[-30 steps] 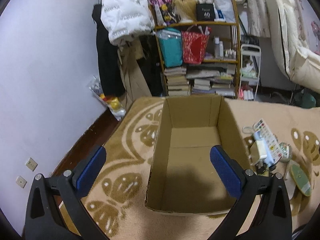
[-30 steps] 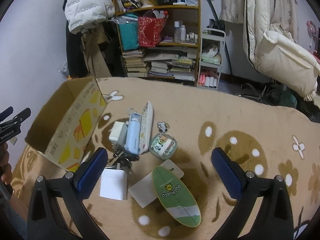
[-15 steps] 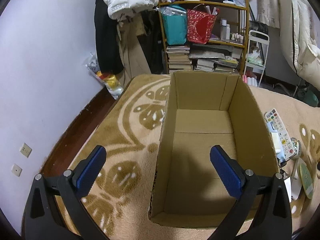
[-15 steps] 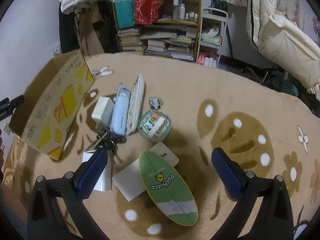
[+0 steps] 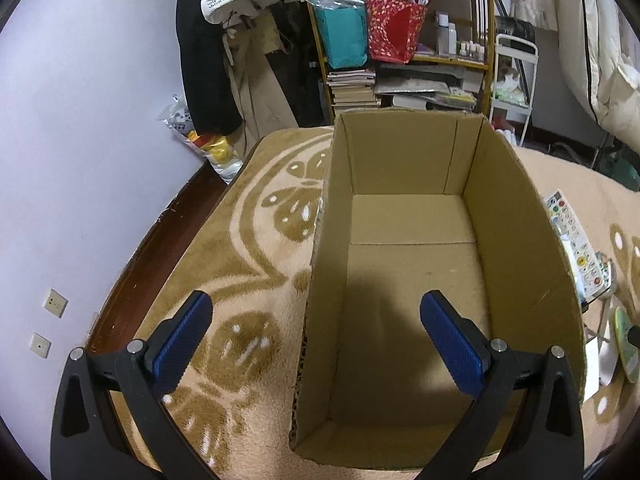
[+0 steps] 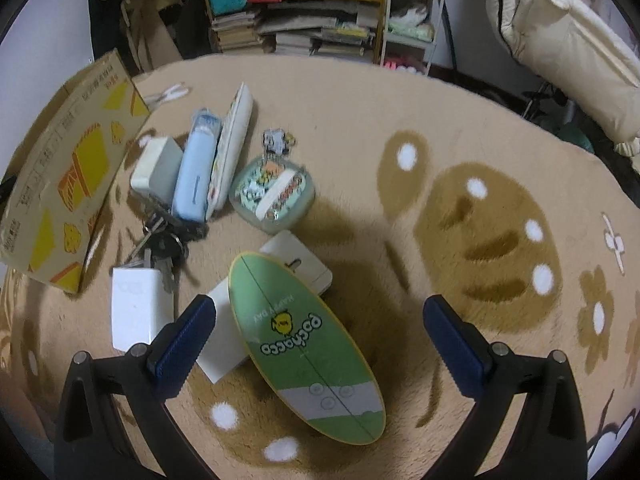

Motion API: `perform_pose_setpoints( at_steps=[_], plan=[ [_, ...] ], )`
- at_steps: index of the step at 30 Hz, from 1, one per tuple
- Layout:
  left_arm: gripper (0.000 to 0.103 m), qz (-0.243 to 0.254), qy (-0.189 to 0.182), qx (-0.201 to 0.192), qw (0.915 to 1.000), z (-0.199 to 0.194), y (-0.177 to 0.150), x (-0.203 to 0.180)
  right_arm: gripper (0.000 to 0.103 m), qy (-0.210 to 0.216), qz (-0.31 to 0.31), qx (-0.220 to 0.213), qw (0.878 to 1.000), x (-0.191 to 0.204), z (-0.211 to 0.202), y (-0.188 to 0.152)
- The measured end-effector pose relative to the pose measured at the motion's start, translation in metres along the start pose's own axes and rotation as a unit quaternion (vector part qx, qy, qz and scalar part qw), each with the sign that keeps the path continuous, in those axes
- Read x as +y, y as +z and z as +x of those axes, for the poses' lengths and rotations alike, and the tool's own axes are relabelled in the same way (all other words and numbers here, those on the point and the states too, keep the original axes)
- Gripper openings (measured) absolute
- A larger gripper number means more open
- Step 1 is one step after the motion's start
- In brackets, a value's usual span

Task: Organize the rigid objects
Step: 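Lower the left tool onto the box wall while the right tool approaches the green surfboard toy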

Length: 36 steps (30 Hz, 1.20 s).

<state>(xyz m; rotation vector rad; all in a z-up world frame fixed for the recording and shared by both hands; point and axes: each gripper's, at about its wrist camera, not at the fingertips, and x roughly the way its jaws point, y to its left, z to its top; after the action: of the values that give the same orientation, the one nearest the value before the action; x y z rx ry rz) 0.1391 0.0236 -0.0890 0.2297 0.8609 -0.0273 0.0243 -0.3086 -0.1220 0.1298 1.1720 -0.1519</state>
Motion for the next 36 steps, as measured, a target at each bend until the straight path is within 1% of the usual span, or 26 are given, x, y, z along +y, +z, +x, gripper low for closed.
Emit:
perform_pose_setpoints(
  at_steps=[3,5,7,10,14,18,20,22,24,25,27,29,30,32,35,36],
  plan=[
    [0.102,0.01,0.018,-0.001,0.9998,0.001,0.001,-0.003,0.103,-0.016,-0.012,0.009,1.0,0.003,0.007,-0.003],
    [0.1,0.013,0.024,0.0,0.9996,0.002,0.0,-0.003,0.103,-0.015,-0.014,0.016,1.0,0.003,0.011,-0.003],
    [0.098,0.013,0.021,0.002,0.9997,0.003,0.0,-0.003,0.103,-0.011,-0.012,0.026,1.0,0.003,0.015,-0.003],
    [0.097,0.012,0.025,0.012,0.9995,0.006,-0.001,-0.002,0.103,0.002,-0.011,0.046,0.999,0.002,0.021,-0.004],
    [0.097,0.006,0.022,0.024,0.9995,0.011,-0.003,0.001,0.103,0.017,-0.002,0.071,0.997,-0.001,0.032,-0.008],
    [0.097,0.003,0.028,0.029,0.9992,0.014,-0.004,0.002,0.103,0.025,0.001,0.08,0.996,-0.001,0.035,-0.008],
    [0.092,0.005,0.03,0.029,0.9991,0.015,-0.004,0.001,0.103,0.033,-0.003,0.088,0.996,0.002,0.036,-0.008],
    [0.09,0.008,0.031,0.031,0.999,0.016,-0.005,0.0,0.103,0.043,-0.006,0.096,0.994,0.001,0.036,-0.011],
    [0.088,0.012,0.033,0.031,0.9989,0.016,-0.006,-0.001,0.103,0.063,-0.006,0.11,0.992,0.004,0.04,-0.012],
    [0.086,0.016,0.036,0.03,0.9988,0.015,-0.006,-0.002,0.103,0.066,-0.008,0.113,0.991,0.007,0.041,-0.011],
    [0.085,0.022,0.038,0.029,0.9986,0.015,-0.007,-0.004,0.103,0.065,-0.02,0.113,0.991,0.012,0.042,-0.011],
    [0.078,0.023,0.037,0.029,0.9986,0.014,-0.008,-0.005,0.103,0.061,-0.027,0.114,0.991,0.017,0.043,-0.01],
    [0.076,0.023,0.033,0.031,0.9987,0.015,-0.008,-0.005,0.103,0.063,-0.028,0.113,0.991,0.019,0.043,-0.01],
    [0.066,0.024,0.029,0.035,0.9987,0.015,-0.009,-0.006,0.102,0.058,-0.031,0.111,0.992,0.022,0.044,-0.01],
    [0.055,0.03,0.029,0.043,0.9982,0.018,-0.012,-0.009,0.101,0.053,-0.035,0.111,0.992,0.022,0.043,-0.012],
    [0.052,0.033,0.029,0.044,0.9981,0.018,-0.013,-0.01,0.101,0.053,-0.035,0.111,0.992,0.021,0.043,-0.011]
  ],
)
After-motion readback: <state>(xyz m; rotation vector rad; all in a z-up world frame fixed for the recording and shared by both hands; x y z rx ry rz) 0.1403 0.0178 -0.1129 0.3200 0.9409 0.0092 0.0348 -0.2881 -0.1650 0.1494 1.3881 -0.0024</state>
